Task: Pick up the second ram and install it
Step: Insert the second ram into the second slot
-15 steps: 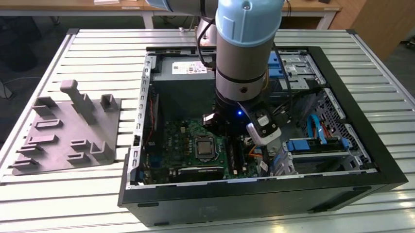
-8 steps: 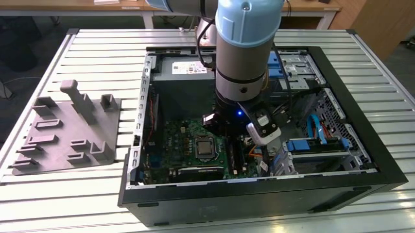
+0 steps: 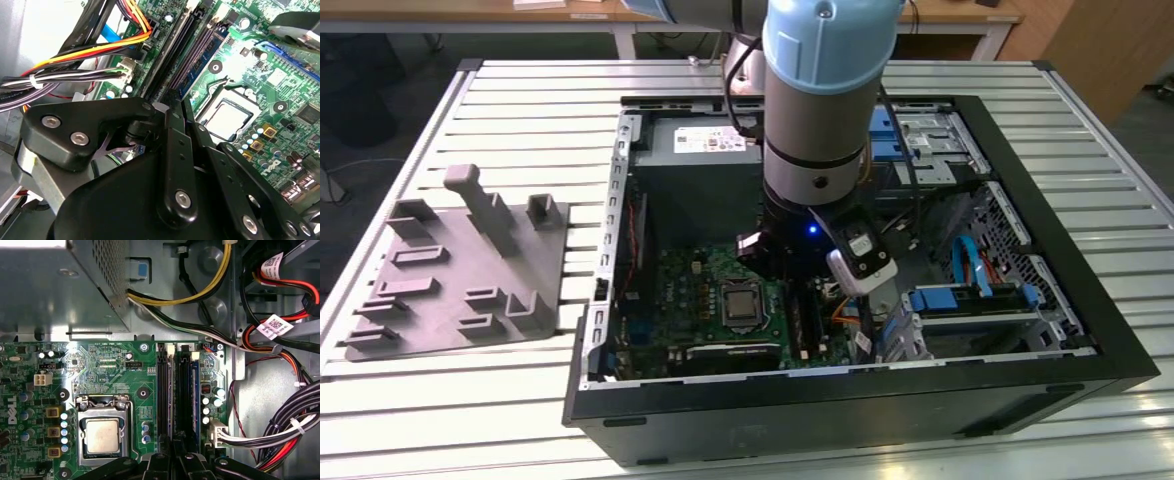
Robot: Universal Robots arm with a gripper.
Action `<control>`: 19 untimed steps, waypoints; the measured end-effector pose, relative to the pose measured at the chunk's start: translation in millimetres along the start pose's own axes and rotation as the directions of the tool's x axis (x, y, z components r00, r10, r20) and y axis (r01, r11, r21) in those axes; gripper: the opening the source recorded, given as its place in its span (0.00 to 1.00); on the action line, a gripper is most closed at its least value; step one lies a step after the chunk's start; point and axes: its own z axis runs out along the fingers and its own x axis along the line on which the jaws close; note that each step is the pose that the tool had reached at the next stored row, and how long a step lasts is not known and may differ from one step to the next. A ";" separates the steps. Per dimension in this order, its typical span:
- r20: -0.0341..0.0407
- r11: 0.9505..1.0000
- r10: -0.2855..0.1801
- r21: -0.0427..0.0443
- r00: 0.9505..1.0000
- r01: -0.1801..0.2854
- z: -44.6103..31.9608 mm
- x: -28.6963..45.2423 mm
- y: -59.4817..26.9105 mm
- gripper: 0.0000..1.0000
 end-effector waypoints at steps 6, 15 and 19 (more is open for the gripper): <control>0.000 1.000 0.000 0.000 1.000 0.000 0.0 0.0 0.0 0.14; 0.000 1.000 -0.011 -0.001 1.000 0.011 0.1 -2.4 0.1 0.14; 0.000 1.000 -0.019 -0.001 1.000 0.019 0.3 -2.6 0.2 0.14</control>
